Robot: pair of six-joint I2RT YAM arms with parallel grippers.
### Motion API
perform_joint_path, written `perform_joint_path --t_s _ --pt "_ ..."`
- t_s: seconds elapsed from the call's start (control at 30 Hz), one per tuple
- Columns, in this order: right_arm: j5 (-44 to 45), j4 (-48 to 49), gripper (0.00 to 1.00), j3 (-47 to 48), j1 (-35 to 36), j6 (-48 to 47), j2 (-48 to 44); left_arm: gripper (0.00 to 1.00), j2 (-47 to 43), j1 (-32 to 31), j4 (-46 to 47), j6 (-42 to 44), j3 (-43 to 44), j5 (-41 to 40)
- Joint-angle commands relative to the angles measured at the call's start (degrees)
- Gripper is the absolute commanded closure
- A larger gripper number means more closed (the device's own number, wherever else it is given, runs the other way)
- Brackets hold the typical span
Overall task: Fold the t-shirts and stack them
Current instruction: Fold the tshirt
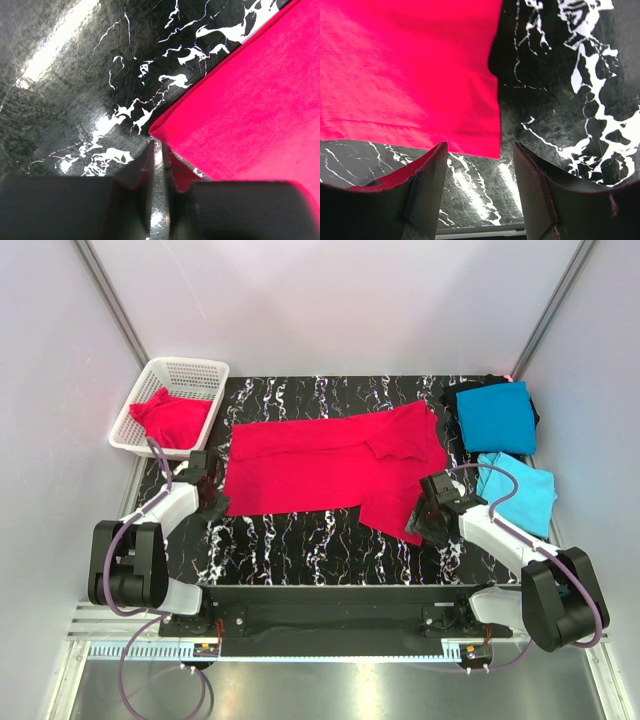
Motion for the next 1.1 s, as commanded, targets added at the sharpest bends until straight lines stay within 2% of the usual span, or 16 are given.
perform_joint_path --t_s 0.0,0.07,0.17,0.63,0.73,0.83,0.87,0.97,1.07 --pt "2.19 -0.38 0.38 0.30 0.82 1.70 -0.91 0.80 -0.11 0.08 1.26 0.23 0.39 -0.99" --pt "2.19 -0.38 0.38 0.39 0.82 1.52 -0.91 0.71 -0.02 0.08 1.34 0.05 0.13 -1.52" --pt "2.19 -0.46 0.38 0.40 0.82 1.26 -0.82 0.66 0.24 0.08 1.26 -0.12 -0.23 -2.04" --pt "1.76 -0.73 0.38 0.31 1.00 1.17 -1.88 0.65 6.92 0.08 5.82 -0.04 0.74 -0.82" --pt "1.75 -0.99 0.38 0.39 1.08 1.08 -1.79 0.68 8.24 0.08 6.00 0.05 1.27 -0.46" --pt "1.84 -0.90 0.38 0.57 1.00 1.17 -1.44 0.82 8.33 0.08 6.00 0.05 1.01 -0.37" --pt "1.84 -0.99 0.39 0.48 1.00 1.17 -1.26 0.90 8.07 0.08 5.92 -0.03 0.92 -0.37" --pt "2.28 -1.08 0.39 0.48 1.00 1.52 -1.09 1.00 6.49 0.08 5.48 -0.12 0.39 -0.37" --pt "2.54 -1.17 0.39 0.48 1.17 1.96 -1.09 0.97 5.34 0.08 4.78 -0.12 0.30 -0.29"
